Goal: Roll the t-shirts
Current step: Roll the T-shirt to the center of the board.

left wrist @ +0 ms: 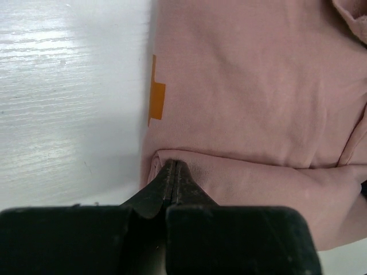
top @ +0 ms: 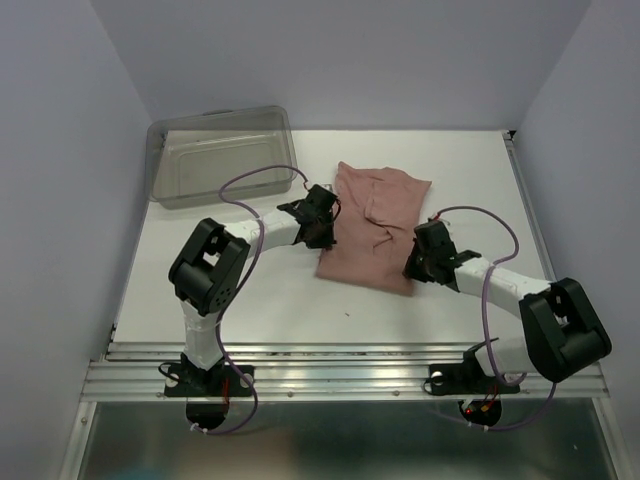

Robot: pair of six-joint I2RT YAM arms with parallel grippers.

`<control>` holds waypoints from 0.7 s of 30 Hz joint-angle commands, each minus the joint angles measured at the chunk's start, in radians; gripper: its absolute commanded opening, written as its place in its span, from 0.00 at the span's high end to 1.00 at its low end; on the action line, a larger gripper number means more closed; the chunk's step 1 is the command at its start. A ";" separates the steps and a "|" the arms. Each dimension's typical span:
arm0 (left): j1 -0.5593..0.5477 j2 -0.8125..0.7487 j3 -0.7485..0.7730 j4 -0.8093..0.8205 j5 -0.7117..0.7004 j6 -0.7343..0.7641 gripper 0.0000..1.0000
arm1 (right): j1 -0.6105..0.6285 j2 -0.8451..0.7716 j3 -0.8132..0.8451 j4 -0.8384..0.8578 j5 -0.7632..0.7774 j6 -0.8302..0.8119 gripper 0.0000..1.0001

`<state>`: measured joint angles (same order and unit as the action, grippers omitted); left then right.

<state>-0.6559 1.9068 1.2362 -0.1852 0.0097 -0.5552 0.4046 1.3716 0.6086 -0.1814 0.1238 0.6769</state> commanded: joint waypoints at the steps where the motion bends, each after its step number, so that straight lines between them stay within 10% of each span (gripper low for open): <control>1: 0.016 -0.014 -0.050 -0.095 -0.077 0.061 1.00 | 0.052 -0.054 -0.050 -0.095 -0.064 0.052 0.99; 11: 0.016 -0.086 0.101 -0.189 -0.160 0.156 1.00 | 0.217 -0.204 0.026 -0.256 0.062 0.150 0.97; 21: 0.070 -0.350 0.137 -0.226 -0.175 0.130 1.00 | 0.338 -0.139 0.259 -0.357 0.269 -0.088 0.79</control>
<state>-0.6205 1.7073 1.3293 -0.3824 -0.1173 -0.4217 0.6682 1.1770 0.7666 -0.4995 0.2798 0.7078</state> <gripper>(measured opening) 0.026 0.177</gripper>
